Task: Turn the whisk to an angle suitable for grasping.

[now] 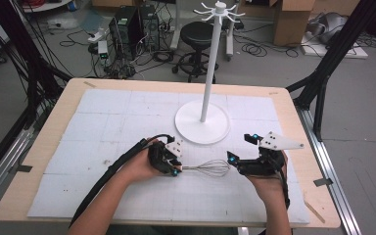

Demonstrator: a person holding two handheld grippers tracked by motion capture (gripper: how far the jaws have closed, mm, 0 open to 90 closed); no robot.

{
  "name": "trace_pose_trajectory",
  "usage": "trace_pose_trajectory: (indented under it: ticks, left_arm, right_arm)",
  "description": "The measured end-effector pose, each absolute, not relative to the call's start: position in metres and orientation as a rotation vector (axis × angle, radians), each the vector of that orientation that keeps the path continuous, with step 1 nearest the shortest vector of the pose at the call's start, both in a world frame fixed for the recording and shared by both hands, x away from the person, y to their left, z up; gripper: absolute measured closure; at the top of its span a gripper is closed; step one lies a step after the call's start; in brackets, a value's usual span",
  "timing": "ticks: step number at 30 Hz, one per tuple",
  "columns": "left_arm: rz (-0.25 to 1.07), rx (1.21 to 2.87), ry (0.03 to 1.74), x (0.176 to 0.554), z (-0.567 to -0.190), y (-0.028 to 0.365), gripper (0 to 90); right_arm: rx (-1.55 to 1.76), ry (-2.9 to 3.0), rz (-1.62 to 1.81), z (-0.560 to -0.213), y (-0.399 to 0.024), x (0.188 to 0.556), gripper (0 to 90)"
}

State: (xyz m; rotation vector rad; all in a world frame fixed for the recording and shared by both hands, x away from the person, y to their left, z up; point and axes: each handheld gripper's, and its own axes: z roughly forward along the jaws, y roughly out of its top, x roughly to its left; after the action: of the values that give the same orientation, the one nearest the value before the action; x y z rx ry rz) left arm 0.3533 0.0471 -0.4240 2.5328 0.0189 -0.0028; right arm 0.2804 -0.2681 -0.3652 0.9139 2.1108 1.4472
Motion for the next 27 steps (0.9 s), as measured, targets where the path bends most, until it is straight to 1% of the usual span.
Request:
trace_pose_trajectory:
  ticks: [6, 7, 8, 9, 11, 13, 19, 23, 27]
  left_arm:
    - [-0.019, 2.528, 0.034, 0.355, -0.424, 0.045, 70.2]
    - [-0.025, 2.528, 0.039, 0.354, -0.425, 0.046, 64.7]
    - [-0.023, 2.525, 0.04, 0.354, -0.425, 0.047, 64.7]
    - [-0.025, 2.514, 0.049, 0.354, -0.424, 0.049, 59.4]
    - [-0.028, 2.489, 0.066, 0.353, -0.421, 0.054, 55.9]
    - [-0.029, 2.436, 0.1, 0.352, -0.416, 0.063, 48.7]
    - [-0.038, 2.277, 0.176, 0.35, -0.402, 0.104, 35.6]
    - [-0.012, 2.212, 0.222, 0.345, -0.397, 0.133, 32.4]
    - [0.026, 2.171, 0.259, 0.339, -0.393, 0.156, 26.3]
  right_arm:
    - [0.915, 2.111, 1.443, -0.366, -0.268, 0.281, 11.6]
    - [0.916, 2.114, 1.446, -0.365, -0.268, 0.28, 11.6]
    - [0.916, 2.114, 1.446, -0.365, -0.268, 0.28, 11.6]
    - [0.917, 2.11, 1.446, -0.365, -0.269, 0.28, 11.5]
    - [0.914, 2.106, 1.446, -0.365, -0.27, 0.28, 11.6]
    - [0.918, 2.106, 1.444, -0.365, -0.271, 0.279, 11.6]
    - [0.923, 2.103, 1.443, -0.365, -0.271, 0.277, 11.6]
    - [0.925, 2.104, 1.439, -0.365, -0.271, 0.277, 11.6]
    - [0.924, 2.108, 1.432, -0.366, -0.27, 0.277, 11.5]
